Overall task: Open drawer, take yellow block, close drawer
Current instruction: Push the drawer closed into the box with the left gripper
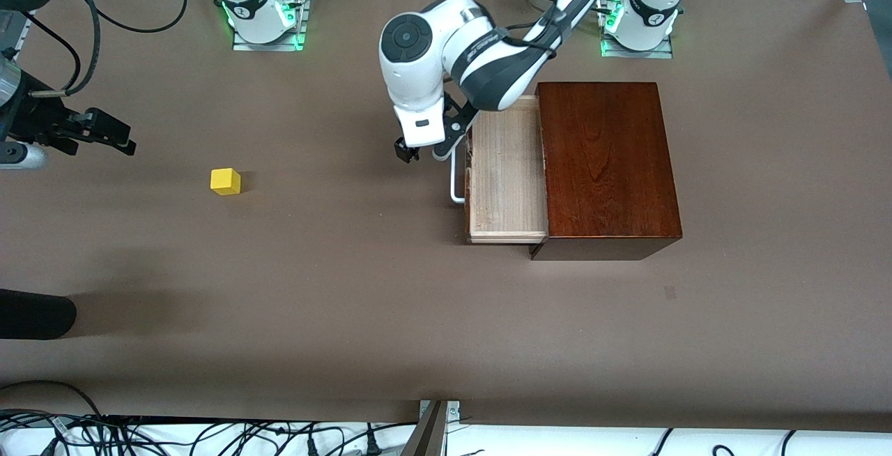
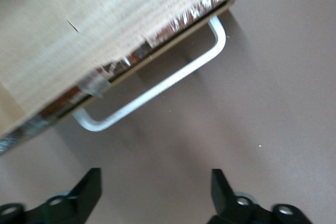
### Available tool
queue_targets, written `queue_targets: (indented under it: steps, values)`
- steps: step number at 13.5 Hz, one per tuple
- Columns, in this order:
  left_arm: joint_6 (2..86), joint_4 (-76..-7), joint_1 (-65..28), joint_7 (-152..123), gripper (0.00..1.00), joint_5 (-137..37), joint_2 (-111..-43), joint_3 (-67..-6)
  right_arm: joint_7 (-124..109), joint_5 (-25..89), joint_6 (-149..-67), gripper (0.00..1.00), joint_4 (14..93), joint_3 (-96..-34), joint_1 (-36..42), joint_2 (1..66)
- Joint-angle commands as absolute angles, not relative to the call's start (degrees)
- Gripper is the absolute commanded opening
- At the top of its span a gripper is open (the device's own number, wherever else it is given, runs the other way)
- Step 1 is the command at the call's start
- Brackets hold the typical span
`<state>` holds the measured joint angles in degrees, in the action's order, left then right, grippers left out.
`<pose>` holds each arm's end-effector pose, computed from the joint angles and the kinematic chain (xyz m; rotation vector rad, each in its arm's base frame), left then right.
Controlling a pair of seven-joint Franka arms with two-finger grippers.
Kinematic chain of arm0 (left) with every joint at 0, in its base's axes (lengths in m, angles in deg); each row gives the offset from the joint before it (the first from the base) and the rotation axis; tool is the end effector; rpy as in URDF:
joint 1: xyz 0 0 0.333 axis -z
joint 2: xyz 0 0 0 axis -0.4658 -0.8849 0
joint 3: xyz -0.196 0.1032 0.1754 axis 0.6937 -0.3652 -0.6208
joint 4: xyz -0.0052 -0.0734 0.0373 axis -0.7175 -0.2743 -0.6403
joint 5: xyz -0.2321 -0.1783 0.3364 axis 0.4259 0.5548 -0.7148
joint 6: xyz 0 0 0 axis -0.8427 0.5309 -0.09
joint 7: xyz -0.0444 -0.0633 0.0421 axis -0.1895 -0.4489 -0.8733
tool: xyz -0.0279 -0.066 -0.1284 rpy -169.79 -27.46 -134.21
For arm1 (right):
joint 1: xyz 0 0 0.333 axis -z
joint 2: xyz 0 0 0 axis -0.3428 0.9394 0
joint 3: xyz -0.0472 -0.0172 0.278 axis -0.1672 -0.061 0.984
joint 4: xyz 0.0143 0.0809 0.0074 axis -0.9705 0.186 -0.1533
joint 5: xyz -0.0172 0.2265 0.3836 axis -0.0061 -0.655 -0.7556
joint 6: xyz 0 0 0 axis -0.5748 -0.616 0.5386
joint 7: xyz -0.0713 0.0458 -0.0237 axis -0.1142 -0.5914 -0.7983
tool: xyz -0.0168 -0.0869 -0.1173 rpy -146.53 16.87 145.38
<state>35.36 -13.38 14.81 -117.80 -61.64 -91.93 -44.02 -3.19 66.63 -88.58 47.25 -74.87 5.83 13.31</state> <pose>0.4815 -0.5943 0.2684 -2.7232 -1.5018 0.1276 0.6306 -0.0045 0.5045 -3.1172 0.0098 -0.0173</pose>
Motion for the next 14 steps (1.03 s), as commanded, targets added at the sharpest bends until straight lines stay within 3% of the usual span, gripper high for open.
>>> queue_targets:
  steps: [1, 14]
  values:
    - [35.4, -10.4, 15.7, -118.0, 0.0, -61.8, -94.8, -45.3, -2.5, 68.0, -88.0, 1.0, 48.4, -73.0, 7.6, 11.9]
    - [34.9, -9.5, 16.2, -119.3, 0.0, -58.4, -97.0, -50.9, -1.9, 69.4, -85.8, 1.0, 47.9, -73.3, 6.9, 13.0]
